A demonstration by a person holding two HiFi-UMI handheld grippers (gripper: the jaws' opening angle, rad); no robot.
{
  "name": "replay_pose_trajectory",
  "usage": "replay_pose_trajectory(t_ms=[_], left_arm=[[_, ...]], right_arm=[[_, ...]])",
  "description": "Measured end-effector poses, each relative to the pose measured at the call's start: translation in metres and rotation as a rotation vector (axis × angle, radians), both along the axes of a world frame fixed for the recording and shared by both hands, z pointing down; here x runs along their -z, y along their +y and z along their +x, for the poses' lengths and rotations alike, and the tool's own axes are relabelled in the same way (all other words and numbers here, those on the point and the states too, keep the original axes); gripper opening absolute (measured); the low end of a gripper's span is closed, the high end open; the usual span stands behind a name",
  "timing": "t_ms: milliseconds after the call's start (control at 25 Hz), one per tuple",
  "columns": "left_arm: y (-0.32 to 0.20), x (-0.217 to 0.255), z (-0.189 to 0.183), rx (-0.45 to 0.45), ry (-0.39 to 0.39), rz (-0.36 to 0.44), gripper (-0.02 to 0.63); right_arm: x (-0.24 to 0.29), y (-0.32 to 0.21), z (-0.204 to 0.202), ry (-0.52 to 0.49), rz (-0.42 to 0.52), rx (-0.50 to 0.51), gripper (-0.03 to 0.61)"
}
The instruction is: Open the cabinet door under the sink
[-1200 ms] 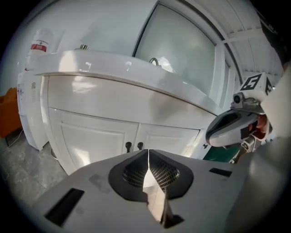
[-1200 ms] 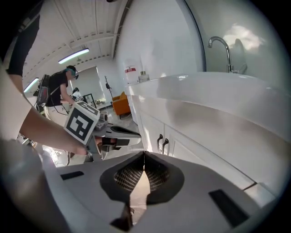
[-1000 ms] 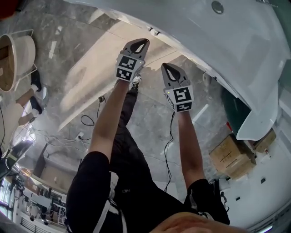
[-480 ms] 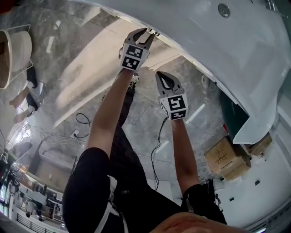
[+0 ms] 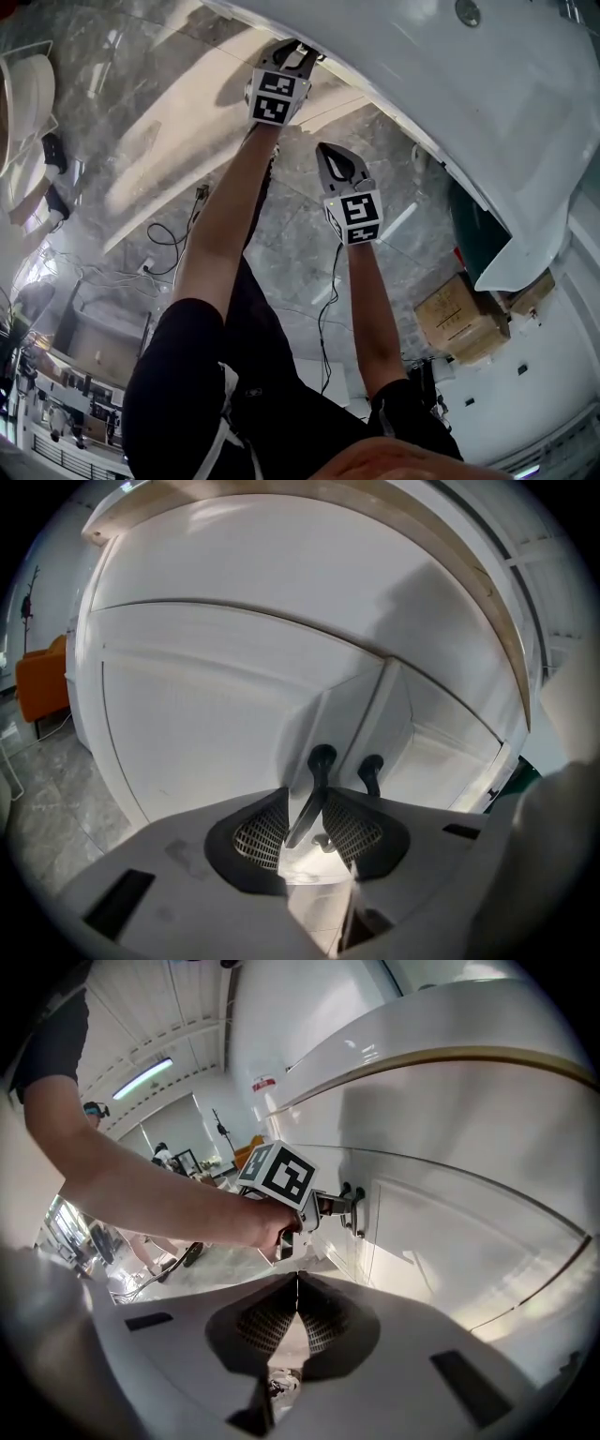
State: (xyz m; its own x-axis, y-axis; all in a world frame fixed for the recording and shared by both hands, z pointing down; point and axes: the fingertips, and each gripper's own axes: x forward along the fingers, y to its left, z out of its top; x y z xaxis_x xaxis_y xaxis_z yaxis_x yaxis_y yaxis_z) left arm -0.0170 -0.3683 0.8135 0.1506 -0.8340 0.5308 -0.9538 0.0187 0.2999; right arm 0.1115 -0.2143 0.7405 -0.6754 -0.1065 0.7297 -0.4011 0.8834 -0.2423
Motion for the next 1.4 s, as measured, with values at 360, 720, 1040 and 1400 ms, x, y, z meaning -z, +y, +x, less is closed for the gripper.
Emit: replay_pose_trajectory(t_ms=[360, 720, 1040, 1400], left_arm=[[0.005, 0.002, 0.005, -0.03, -0.146, -0.008, 0.06], [0.055, -0.001, -0.002, -0.021, -0.192, -0.001, 0.052], [0.128, 0.001, -0.028, -0.047, -0.19, -0.008, 0.052], [0.179, -0.005, -0.054, -0.01, -0.154, -0.042, 0.052]], right_arm=[[0.004, 0.002, 0.0, -0.006, 0.003, -0.002, 0.06], [0.006, 0.017, -0.009, 0.001, 0.02, 0.001, 0.06], [0.004, 0.04, -0.054, -0.028, 0.044, 0.025, 0.06], [0.009, 0.06, -0.118, -0.06, 0.061, 0.126, 0.06]])
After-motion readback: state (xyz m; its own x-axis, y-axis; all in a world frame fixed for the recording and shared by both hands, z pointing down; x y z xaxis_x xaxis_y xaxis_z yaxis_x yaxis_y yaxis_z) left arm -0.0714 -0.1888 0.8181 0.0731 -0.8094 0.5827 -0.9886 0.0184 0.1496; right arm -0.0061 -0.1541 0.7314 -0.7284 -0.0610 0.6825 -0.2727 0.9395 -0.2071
